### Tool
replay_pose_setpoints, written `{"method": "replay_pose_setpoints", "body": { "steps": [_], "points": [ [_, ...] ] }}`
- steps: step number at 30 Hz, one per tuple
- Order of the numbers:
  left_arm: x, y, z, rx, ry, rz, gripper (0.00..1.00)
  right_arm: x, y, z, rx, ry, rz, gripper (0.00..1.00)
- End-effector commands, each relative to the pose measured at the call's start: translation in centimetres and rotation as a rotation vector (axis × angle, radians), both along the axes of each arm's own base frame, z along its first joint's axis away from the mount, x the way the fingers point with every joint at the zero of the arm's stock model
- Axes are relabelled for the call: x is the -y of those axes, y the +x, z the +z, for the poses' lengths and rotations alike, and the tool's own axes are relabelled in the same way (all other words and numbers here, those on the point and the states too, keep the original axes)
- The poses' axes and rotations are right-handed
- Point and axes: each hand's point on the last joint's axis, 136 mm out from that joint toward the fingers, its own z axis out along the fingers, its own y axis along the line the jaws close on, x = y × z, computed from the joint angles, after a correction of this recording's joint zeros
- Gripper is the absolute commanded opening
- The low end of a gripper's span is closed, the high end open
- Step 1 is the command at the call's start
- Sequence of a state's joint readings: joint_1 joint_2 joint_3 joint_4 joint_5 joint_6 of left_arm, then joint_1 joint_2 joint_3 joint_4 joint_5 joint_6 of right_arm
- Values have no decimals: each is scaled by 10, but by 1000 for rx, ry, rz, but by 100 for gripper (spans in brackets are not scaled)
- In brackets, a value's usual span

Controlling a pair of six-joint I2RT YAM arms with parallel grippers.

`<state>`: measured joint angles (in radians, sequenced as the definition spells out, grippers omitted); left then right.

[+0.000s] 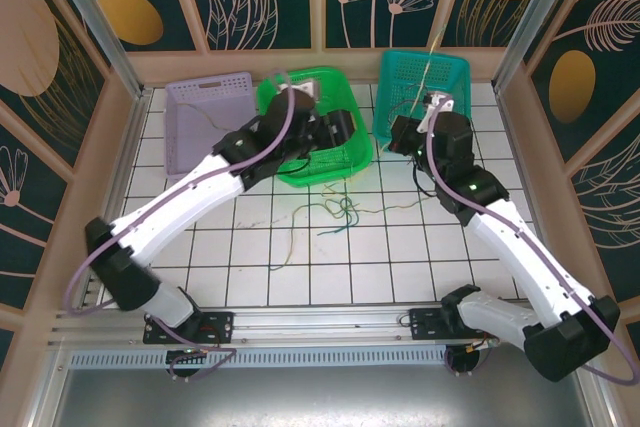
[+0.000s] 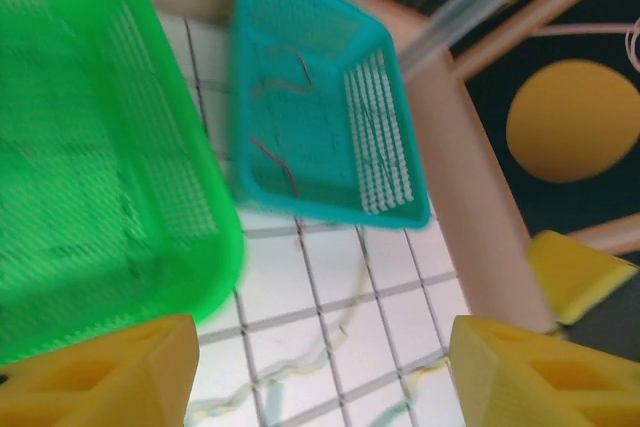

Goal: Untangle the cables

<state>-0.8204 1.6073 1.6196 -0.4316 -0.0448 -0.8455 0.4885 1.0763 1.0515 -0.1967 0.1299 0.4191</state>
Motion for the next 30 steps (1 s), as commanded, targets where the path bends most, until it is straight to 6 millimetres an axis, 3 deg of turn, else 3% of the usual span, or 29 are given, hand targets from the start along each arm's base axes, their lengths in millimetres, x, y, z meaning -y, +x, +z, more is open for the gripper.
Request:
{"method": "replay_pose_setpoints", "body": {
  "steps": [1, 6, 10, 21, 25, 30],
  "points": [
    [15, -19, -41, -254, 59, -63, 66, -7, 8, 33, 90, 20, -4, 0],
    [2, -10, -73, -277, 252, -39, 64, -12, 12, 32, 78, 21, 5, 0],
    [1, -10, -85, -273, 277, -54, 61, -15, 12, 32, 66, 28, 15, 0],
    [15, -8, -101, -273, 236, -93, 27, -14, 10, 26, 42, 38, 12, 0],
    [12, -3, -92, -226, 238, -82, 0, -12, 11, 21, 16, 36, -4, 0],
    [17, -6, -50, -68, 146, -144, 0, -7, 23, 1, -102, 55, -47, 0]
  ]
}}
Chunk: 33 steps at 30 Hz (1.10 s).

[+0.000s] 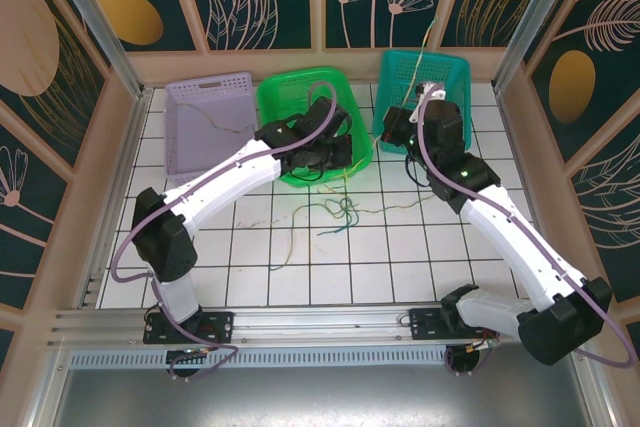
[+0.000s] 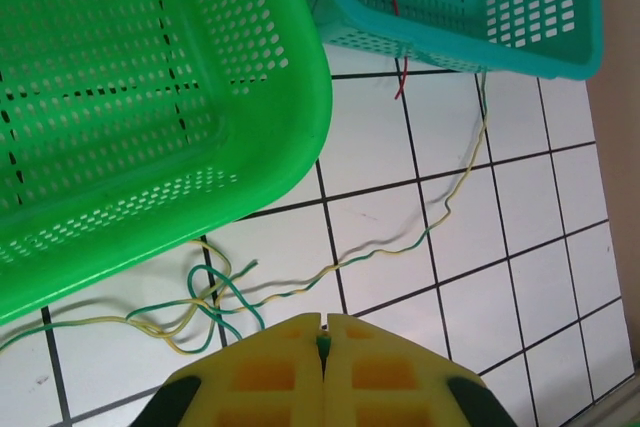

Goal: Untangle the cables

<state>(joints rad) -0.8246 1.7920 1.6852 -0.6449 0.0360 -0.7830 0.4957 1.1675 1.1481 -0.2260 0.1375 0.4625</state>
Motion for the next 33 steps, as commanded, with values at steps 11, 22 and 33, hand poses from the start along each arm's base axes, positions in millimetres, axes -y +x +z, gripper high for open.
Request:
{"method": "replay_pose_setpoints", "body": {
  "steps": [11, 22, 33],
  "points": [
    [40, -60, 104, 410, -181, -374, 0, 2, 76, -42, -384, 99, -125, 0],
    [93, -149, 4, 391, 95, -813, 0, -7, 134, 0, -362, 141, -16, 0],
    [54, -194, -140, 330, 691, -1063, 0, 50, 158, 33, -287, 106, -86, 0]
  ]
}}
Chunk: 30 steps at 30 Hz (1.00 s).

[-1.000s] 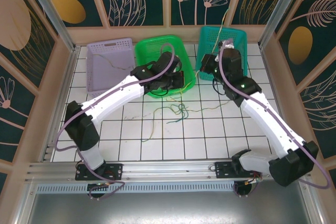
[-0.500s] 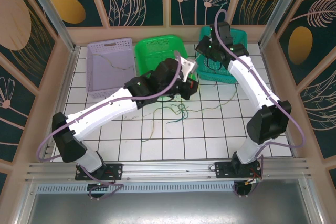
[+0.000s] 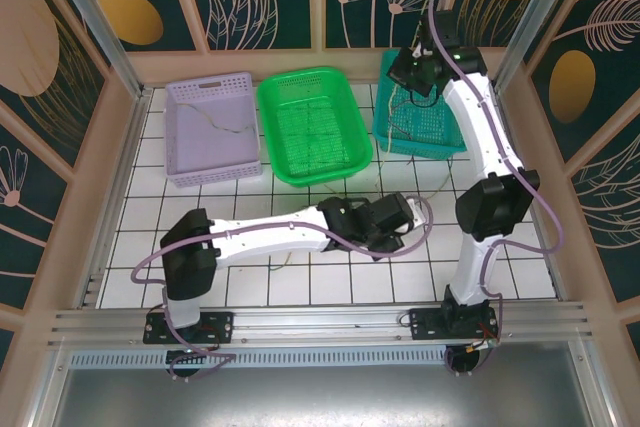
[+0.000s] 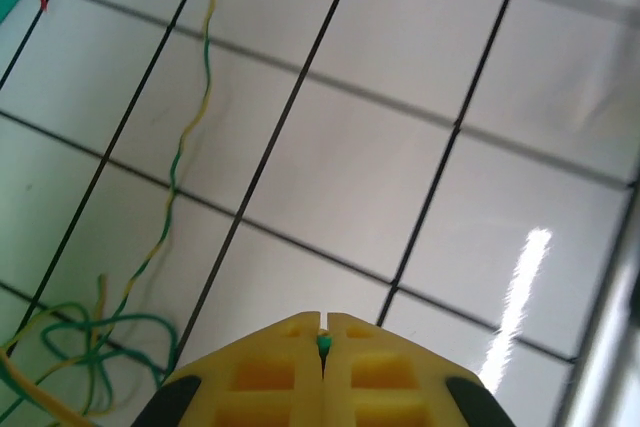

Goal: Untangle the cables

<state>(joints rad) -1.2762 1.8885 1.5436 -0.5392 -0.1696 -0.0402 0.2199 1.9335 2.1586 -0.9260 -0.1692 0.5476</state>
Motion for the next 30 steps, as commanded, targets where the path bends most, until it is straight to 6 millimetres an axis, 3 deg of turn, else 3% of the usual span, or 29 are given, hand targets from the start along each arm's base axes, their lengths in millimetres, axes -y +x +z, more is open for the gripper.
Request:
{"method": "replay_pose_setpoints", "body": {
  "steps": [1, 4, 8, 10, 12, 15, 19, 21, 24, 30],
  "points": [
    [-48, -37, -64, -22, 309, -98, 0, 27, 23, 70, 231, 33, -56, 0],
    [-62, -36, -81, 2, 366, -95, 0, 39, 23, 87, 259, 52, -75, 0],
    [-68, -26, -79, 71, 389, -87, 1, 35, 19, 94, 264, 73, -51, 0],
    [-69, -16, -69, 125, 384, -56, 16, 33, 15, 96, 265, 72, -38, 0],
    [-70, 2, -46, 219, 365, 34, 33, 35, 11, 97, 267, 59, -37, 0],
    [-64, 22, 19, 257, 180, 225, 58, 44, 5, 107, 299, 52, -54, 0],
    [-58, 32, 115, 23, -289, 420, 71, 59, 1, 117, 337, 85, -89, 0],
    [-60, 32, 143, -76, -471, 453, 77, 63, 0, 120, 347, 113, -108, 0],
    [-82, 50, 164, -233, -686, 582, 80, 68, -2, 131, 394, 168, -131, 0],
    [-135, 98, 177, -543, -1032, 914, 76, 61, -12, 149, 498, 243, -107, 0]
  ]
}}
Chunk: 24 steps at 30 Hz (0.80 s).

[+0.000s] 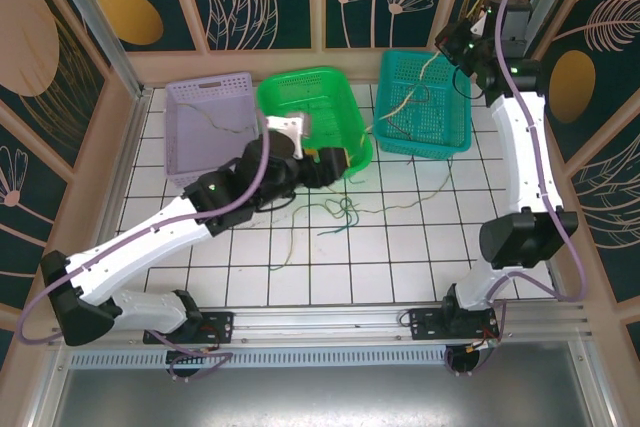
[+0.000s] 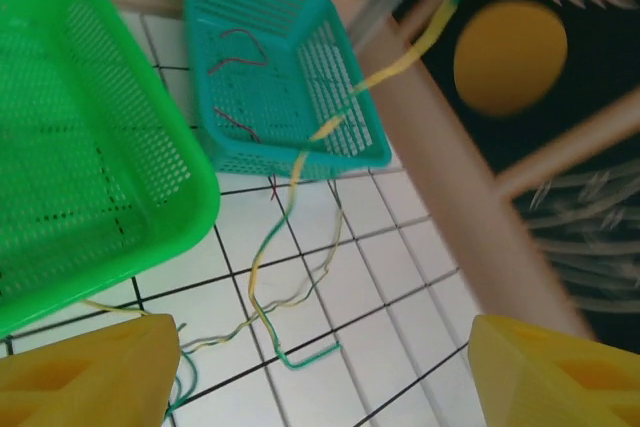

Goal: Untangle the cables

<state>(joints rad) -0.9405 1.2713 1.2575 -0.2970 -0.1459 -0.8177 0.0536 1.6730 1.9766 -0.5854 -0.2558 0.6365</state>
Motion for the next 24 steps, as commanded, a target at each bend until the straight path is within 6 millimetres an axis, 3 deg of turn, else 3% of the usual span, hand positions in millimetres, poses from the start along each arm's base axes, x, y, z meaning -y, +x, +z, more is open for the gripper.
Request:
{"method": "replay_pose_setpoints", "body": {
  "steps": [1, 4, 8, 13, 17, 24],
  "points": [
    [4, 9, -12, -249, -282, 67, 77, -9, -5, 29, 131, 54, 30, 0],
    [5, 19, 10, -259, -417, 79, 79, -11, -11, 24, 151, 57, 36, 0],
    [13, 22, 19, -288, -458, 60, 80, -4, -17, 14, 149, 43, 3, 0],
    [2, 20, 4, -375, -448, 126, 82, -1, -23, 14, 178, 17, -2, 0],
    [12, 18, -17, -563, -582, 154, 79, -10, -34, 17, 253, 40, 48, 0],
    [33, 40, -3, -774, -948, 224, 77, -44, -60, 5, 330, 56, 113, 0]
  ]
}}
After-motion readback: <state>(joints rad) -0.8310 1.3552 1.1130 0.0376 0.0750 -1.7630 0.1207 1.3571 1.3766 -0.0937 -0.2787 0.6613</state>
